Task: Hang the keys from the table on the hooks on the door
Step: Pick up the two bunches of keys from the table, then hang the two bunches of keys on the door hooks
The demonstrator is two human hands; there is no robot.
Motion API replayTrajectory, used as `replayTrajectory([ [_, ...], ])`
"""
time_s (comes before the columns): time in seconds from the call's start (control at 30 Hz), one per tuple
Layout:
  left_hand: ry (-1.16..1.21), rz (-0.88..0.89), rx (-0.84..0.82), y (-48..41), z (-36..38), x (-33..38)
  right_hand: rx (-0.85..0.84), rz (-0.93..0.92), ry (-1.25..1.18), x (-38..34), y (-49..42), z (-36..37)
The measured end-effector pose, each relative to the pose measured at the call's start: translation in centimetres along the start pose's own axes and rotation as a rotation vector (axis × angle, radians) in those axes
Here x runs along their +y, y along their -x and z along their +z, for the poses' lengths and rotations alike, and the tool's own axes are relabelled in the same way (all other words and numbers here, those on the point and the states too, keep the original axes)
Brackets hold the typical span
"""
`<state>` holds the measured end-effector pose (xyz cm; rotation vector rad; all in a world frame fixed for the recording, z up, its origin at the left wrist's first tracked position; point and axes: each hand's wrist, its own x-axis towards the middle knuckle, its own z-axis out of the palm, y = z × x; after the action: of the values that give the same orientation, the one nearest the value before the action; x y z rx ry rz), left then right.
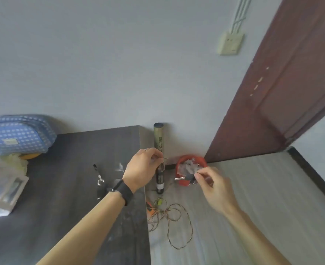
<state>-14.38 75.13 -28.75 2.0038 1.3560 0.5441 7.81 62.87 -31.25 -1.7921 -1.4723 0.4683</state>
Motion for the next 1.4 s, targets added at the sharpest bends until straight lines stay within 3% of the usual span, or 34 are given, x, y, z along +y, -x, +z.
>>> replayTrajectory([
  [0.3, 0.029, 0.218, -0.049, -7.0, 14.9, 24.3, 0.187, 0.054, 0.089, 13.3, -1.6, -22.1],
  [0.53, 0.058, 0.335, -0.038, -12.9, 22.0, 38.5, 0.271, 0.06, 0.094, 19.6, -5.7, -36.3],
  [0.87, 0.067, 0.521, 0.011, -26.1, 29.1, 52.2, 0.383, -0.038, 0.064, 26.1, -17.3, -51.8],
  [1.13, 0.092, 0.542, 0.196, -39.0, 31.2, 63.2, 0.447, -0.145, 0.064, 30.6, -31.1, -62.4],
  [1.4, 0.02, 0.496, 0.434, -49.5, 29.7, 69.7, 0.48, -0.319, 0.06, 33.8, -45.3, -69.4],
])
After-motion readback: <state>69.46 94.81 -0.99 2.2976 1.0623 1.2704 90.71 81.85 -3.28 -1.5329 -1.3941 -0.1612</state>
